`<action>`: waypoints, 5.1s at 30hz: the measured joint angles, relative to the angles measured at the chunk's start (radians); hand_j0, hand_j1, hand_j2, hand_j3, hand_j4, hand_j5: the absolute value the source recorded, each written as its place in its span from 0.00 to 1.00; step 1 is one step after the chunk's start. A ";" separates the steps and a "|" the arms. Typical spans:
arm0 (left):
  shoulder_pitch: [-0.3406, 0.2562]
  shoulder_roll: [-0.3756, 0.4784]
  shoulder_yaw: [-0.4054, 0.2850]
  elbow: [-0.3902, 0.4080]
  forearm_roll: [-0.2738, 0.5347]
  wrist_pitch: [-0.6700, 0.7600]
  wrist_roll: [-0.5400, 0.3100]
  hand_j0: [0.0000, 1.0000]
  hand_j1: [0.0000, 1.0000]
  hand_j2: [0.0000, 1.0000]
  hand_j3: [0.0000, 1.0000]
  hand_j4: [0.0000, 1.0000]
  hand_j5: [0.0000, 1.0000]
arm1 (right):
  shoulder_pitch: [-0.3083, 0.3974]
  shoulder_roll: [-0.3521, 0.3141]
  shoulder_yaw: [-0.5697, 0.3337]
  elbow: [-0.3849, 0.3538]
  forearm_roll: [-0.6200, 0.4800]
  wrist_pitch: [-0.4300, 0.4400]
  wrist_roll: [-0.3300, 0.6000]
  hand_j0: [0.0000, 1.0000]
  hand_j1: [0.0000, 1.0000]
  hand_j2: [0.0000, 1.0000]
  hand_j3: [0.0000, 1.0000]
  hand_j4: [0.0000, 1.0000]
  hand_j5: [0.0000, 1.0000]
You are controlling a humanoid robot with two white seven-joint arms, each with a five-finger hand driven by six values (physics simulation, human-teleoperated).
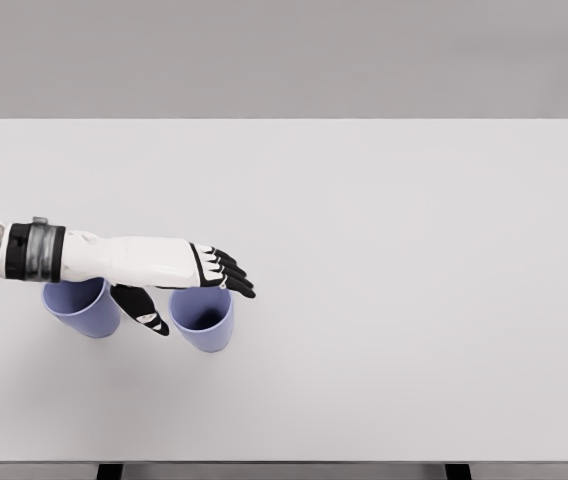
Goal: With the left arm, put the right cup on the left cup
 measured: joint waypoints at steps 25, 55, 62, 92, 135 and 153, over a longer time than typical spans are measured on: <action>0.051 -0.013 0.024 -0.001 -0.005 0.003 -0.001 0.51 0.51 0.51 0.51 0.51 0.51 | 0.000 0.000 0.000 0.000 0.000 0.000 0.000 1.00 1.00 1.00 1.00 1.00 1.00; -0.170 0.242 0.107 -0.107 0.143 0.000 -0.014 0.52 0.52 0.52 0.52 0.52 0.52 | 0.000 0.000 0.000 0.000 0.000 0.000 0.000 1.00 1.00 1.00 1.00 1.00 1.00; -0.201 0.348 0.107 -0.107 0.177 -0.001 -0.032 0.52 0.52 0.52 0.52 0.52 0.52 | 0.000 0.000 0.000 0.000 0.000 0.000 0.000 1.00 1.00 1.00 1.00 1.00 1.00; -0.149 0.495 0.090 -0.108 0.314 0.000 -0.128 0.53 0.53 0.53 0.53 0.53 0.53 | 0.000 0.000 0.000 0.000 0.000 0.000 0.000 1.00 1.00 1.00 1.00 1.00 1.00; -0.120 0.486 0.091 -0.109 0.314 0.000 -0.125 0.55 0.55 0.55 0.55 0.55 0.55 | 0.000 0.000 0.000 0.000 0.000 0.000 0.000 1.00 1.00 1.00 1.00 1.00 1.00; -0.120 0.487 0.092 -0.109 0.311 -0.001 -0.118 0.87 0.87 0.87 0.87 0.87 0.87 | 0.000 0.000 0.000 0.000 0.000 0.000 0.000 1.00 1.00 1.00 1.00 1.00 1.00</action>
